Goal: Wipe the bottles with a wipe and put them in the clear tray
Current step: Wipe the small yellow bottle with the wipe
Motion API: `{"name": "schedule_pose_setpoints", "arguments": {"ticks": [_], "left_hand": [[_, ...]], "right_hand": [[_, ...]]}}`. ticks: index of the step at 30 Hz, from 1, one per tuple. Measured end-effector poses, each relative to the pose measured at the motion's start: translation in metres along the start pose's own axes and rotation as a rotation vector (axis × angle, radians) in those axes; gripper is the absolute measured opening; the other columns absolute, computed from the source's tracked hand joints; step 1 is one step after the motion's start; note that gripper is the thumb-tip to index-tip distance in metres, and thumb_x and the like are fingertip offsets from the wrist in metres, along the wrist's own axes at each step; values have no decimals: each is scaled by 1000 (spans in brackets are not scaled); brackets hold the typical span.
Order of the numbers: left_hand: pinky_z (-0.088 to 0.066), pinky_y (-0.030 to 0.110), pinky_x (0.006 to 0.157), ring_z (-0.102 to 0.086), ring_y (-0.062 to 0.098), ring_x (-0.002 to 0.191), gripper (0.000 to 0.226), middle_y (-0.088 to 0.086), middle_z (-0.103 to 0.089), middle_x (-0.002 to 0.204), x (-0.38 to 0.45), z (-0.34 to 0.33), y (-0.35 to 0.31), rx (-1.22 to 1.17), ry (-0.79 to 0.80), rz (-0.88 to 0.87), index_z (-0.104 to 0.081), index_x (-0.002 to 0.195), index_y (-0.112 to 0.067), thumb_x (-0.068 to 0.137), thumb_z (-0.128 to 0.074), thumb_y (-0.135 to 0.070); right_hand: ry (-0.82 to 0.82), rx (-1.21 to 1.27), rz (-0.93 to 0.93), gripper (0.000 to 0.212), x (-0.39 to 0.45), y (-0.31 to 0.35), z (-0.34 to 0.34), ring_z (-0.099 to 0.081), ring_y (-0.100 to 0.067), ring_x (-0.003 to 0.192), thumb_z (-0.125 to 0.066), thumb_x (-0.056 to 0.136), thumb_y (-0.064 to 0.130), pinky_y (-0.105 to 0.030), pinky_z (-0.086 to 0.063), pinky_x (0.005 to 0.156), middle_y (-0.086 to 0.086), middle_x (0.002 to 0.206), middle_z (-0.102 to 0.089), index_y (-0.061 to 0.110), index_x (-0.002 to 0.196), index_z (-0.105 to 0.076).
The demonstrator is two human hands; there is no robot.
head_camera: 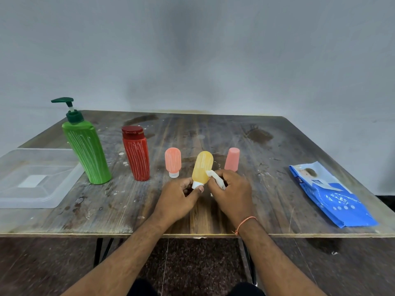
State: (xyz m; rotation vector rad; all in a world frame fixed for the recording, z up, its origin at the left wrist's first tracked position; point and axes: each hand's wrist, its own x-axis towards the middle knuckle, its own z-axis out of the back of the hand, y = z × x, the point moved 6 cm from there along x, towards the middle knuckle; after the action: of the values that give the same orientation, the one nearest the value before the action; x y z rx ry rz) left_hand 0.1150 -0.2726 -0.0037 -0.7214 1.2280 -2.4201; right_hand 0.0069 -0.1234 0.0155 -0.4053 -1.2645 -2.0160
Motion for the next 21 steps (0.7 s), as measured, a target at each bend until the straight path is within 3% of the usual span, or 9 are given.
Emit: {"name": "schedule_pose_setpoints", "arguments": {"ticks": [6, 12, 15, 17, 19, 21], "left_hand": [[-62, 41, 84, -72, 2, 90, 16, -19, -77, 94, 0, 0, 2, 17, 9, -1, -77, 112, -29, 100, -68, -35], [-61, 34, 81, -72, 1, 89, 16, -19, -77, 92, 1, -2, 3, 58, 25, -30, -77, 111, -30, 99, -69, -35], [-59, 28, 79, -71, 0, 88, 14, -20, -76, 90, 1, -3, 4, 80, 23, -26, -77, 109, -30, 98, -70, -36], [-60, 28, 81, -71, -1, 90, 18, -21, -76, 94, 2, -3, 5, 83, 22, -21, -76, 114, -30, 99, -69, -38], [-61, 30, 83, -71, 0, 91, 21, -21, -77, 97, 1, -2, 5, 77, 28, -21, -76, 118, -30, 100, -68, -36], [-61, 31, 82, -71, 0, 91, 21, -21, -77, 97, 1, -1, 3, 71, 31, -31, -77, 119, -29, 99, -69, -33]], "right_hand": [[-14, -8, 198, 23, -2, 9, 0, -68, -2, 96, -78, 95, 18, -20, -55, 83, 12, 109, -75, 21, 118, -82], [-94, -82, 167, 9, -4, 11, 2, -61, -7, 77, -79, 90, 18, -27, -52, 67, 10, 92, -72, 21, 99, -80], [-102, -90, 207, 14, -4, 13, 4, -56, -1, 79, -79, 92, 13, -17, -45, 72, 9, 93, -71, 19, 105, -80], [-49, -66, 254, 21, -5, 15, 2, -62, -2, 88, -78, 93, 14, -16, -49, 79, 9, 103, -73, 19, 113, -81], [2, -55, 271, 22, -5, 17, 1, -68, -5, 93, -76, 94, 20, -22, -56, 82, 11, 106, -74, 21, 115, -82], [-17, -75, 252, 17, -6, 17, 1, -68, -8, 86, -76, 93, 25, -30, -58, 75, 10, 100, -75, 21, 108, -83]]}}
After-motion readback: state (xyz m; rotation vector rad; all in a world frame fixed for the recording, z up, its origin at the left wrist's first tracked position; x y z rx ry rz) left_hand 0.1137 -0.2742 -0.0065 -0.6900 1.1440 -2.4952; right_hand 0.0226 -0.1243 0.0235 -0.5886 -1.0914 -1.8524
